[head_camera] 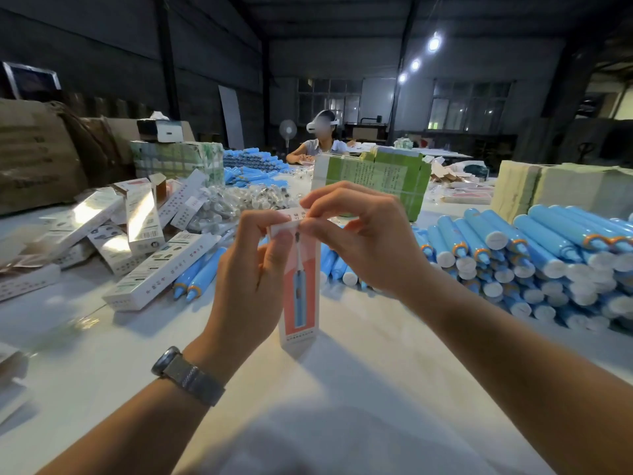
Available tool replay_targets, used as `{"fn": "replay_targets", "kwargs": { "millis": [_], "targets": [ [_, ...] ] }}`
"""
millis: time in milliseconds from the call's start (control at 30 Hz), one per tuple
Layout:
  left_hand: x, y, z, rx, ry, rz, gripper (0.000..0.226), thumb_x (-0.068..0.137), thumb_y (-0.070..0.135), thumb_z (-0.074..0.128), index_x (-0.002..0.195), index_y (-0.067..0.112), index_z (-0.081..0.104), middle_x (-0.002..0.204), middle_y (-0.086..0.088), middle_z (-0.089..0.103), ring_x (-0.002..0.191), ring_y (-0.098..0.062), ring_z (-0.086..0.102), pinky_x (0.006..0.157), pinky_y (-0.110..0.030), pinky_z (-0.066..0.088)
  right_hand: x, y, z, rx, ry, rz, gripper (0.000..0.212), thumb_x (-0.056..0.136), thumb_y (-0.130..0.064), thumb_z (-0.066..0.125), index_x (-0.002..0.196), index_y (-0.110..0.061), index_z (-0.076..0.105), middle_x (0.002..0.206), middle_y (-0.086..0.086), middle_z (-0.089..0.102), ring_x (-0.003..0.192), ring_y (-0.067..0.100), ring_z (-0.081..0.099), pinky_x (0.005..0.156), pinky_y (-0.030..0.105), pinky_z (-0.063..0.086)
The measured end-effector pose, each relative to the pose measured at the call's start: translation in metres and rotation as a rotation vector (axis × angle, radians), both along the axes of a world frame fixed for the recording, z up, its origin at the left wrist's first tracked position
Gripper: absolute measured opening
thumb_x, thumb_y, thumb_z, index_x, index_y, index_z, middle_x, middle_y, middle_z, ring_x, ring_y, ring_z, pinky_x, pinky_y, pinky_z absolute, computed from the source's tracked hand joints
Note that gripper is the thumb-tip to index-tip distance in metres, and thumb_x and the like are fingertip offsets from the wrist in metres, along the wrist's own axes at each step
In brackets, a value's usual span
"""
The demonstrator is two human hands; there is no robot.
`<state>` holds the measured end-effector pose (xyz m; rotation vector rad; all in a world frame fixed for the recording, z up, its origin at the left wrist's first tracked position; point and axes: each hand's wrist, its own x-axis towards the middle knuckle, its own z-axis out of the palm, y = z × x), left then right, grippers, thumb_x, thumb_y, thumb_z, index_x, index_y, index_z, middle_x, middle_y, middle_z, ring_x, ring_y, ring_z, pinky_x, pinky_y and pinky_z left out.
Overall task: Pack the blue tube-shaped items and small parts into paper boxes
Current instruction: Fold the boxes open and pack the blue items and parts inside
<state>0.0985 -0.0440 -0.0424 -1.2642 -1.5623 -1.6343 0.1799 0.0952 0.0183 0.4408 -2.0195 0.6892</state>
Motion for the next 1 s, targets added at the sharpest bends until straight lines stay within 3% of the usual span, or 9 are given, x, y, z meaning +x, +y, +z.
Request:
{"fn": "replay_targets", "kwargs": {
  "millis": [133,233,367,467,533,600,733,833,1000],
  "targets": [
    [-0.002,0.001,-0.002,0.012,-0.041,-0.058,0.005,0.102,0.037,0.045,0.107,0.035,0.047,0.093,0.021,0.061,0.074,-0.005,0.065,0.057,-0.045,0.056,-0.003,0.0,-0.004,0.054,0.035,-0.089,0.011,0.085,-0.01,0.076,0.088,0.0,0.073,0.097,0.009,0.065,0.077,0.019,0.066,0.066,0.012,0.046],
    [-0.002,-0.001,-0.001,0.033,-0.095,-0.081,0.017,0.1,0.04,0.043,0.108,0.052,0.051,0.1,0.023,0.063,0.081,-0.006,0.067,0.062,-0.037,0.058,-0.004,0.0,-0.008,0.047,-0.035,-0.167,0.019,0.086,-0.019,0.075,0.101,-0.007,0.073,0.1,0.0,0.06,0.076,0.015,0.066,0.059,0.009,0.039],
    [-0.003,-0.004,-0.004,0.004,-0.18,-0.076,0.034,0.098,0.033,0.036,0.116,0.054,0.055,0.101,0.013,0.066,0.084,-0.033,0.064,0.067,-0.06,0.056,-0.004,0.001,-0.014,0.112,-0.147,-0.212,0.056,0.081,-0.041,0.077,0.128,-0.013,0.062,0.109,-0.002,0.059,0.082,0.012,0.064,0.065,0.033,0.053],
    [-0.004,-0.003,-0.006,-0.024,-0.201,-0.035,0.044,0.098,0.023,0.039,0.122,0.057,0.054,0.105,0.023,0.067,0.087,-0.017,0.067,0.069,-0.058,0.058,-0.008,-0.002,-0.022,0.196,-0.212,-0.278,0.087,0.078,-0.053,0.074,0.147,-0.01,0.041,0.117,0.002,0.057,0.092,0.017,0.063,0.079,0.044,0.053],
    [-0.005,-0.003,-0.006,-0.027,-0.188,-0.008,0.041,0.098,0.023,0.042,0.122,0.054,0.054,0.109,0.025,0.066,0.086,-0.009,0.068,0.069,-0.054,0.059,-0.012,-0.002,-0.028,0.182,-0.242,-0.29,0.096,0.078,-0.048,0.074,0.154,-0.011,0.028,0.121,0.003,0.054,0.096,0.018,0.061,0.082,0.046,0.053],
    [-0.005,-0.001,-0.006,-0.011,-0.18,-0.013,0.038,0.097,0.02,0.046,0.121,0.048,0.056,0.114,0.021,0.067,0.093,-0.003,0.07,0.073,-0.05,0.061,-0.015,-0.002,-0.032,0.108,-0.267,-0.238,0.099,0.08,-0.04,0.076,0.156,-0.015,0.018,0.123,0.002,0.053,0.094,0.015,0.061,0.079,0.046,0.055],
    [0.001,0.004,-0.007,0.072,-0.098,-0.01,0.033,0.096,0.011,0.05,0.118,0.034,0.057,0.12,0.02,0.062,0.105,0.008,0.063,0.083,-0.02,0.057,-0.018,-0.004,-0.046,-0.039,-0.297,-0.14,0.105,0.08,-0.038,0.073,0.157,-0.029,0.002,0.128,-0.007,0.055,0.102,0.016,0.062,0.083,0.048,0.054],
    [-0.001,0.005,-0.008,0.095,-0.112,0.004,0.035,0.099,0.005,0.052,0.116,0.036,0.054,0.122,0.0,0.057,0.109,-0.001,0.061,0.088,-0.027,0.057,-0.018,-0.005,-0.052,-0.106,-0.278,-0.122,0.097,0.081,-0.043,0.07,0.155,-0.035,0.008,0.128,-0.011,0.058,0.099,0.011,0.063,0.085,0.044,0.055],
    [0.001,0.002,-0.01,0.069,-0.138,-0.022,0.04,0.1,0.006,0.051,0.124,0.037,0.047,0.121,0.003,0.054,0.115,-0.018,0.06,0.095,-0.047,0.054,-0.015,0.001,-0.037,-0.009,-0.223,-0.191,0.081,0.084,-0.036,0.065,0.153,-0.015,0.029,0.116,0.006,0.059,0.093,0.01,0.051,0.08,0.027,0.048]
  ]
}}
